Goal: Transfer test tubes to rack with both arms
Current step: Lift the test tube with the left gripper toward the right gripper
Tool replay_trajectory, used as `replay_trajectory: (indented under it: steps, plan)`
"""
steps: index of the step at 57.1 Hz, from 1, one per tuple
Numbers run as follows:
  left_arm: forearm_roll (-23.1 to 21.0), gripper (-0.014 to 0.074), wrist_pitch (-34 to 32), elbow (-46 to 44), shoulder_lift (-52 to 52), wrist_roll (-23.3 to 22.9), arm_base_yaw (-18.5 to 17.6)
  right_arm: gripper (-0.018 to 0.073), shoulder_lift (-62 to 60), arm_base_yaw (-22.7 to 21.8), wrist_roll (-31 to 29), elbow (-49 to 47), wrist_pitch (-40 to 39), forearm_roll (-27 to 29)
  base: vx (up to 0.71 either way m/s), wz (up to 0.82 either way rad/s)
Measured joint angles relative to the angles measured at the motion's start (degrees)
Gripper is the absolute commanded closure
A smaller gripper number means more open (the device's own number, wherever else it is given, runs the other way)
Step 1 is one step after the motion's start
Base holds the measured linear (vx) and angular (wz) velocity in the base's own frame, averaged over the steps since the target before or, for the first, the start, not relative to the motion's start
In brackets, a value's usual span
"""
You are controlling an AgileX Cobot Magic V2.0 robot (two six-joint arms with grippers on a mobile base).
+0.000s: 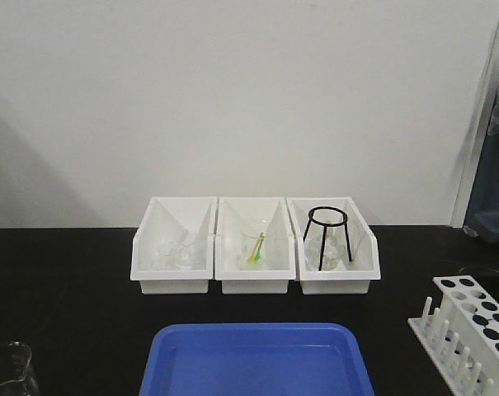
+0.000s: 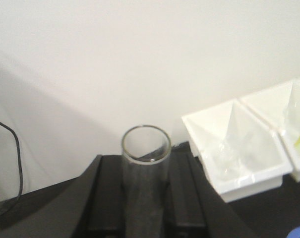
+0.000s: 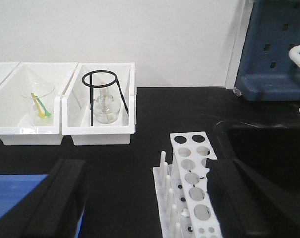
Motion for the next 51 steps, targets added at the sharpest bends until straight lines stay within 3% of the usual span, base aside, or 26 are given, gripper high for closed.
replay_trajectory:
  steps: [12,26,37,51]
  plan:
    - [0.0,0.0617,0.17,0.0,-0.55,-8.4,-2.76,-0.0003,0.11,0.0,0.0,0.0,0.06,0.0,0.0,0.0]
    - [0.0,0.0617,-1.9,0.0,3.52,-9.87,-12.92,0.0009,2.85,1.88,-0.86,0.0,1.85,0.05,0.0,0.0]
    - [0.0,0.0617,-5.54,0.0,8.57,-10.34,-22.41,0.0032,6.66,11.16,-3.61,0.0,1.91,0.05,0.0,0.0]
    - [0.0,0.0617,-12.69,0.0,12.57,-14.55,-32.95,0.0032,10.27,23.72,-5.12,0.0,-1.0,0.05,0.0,0.0]
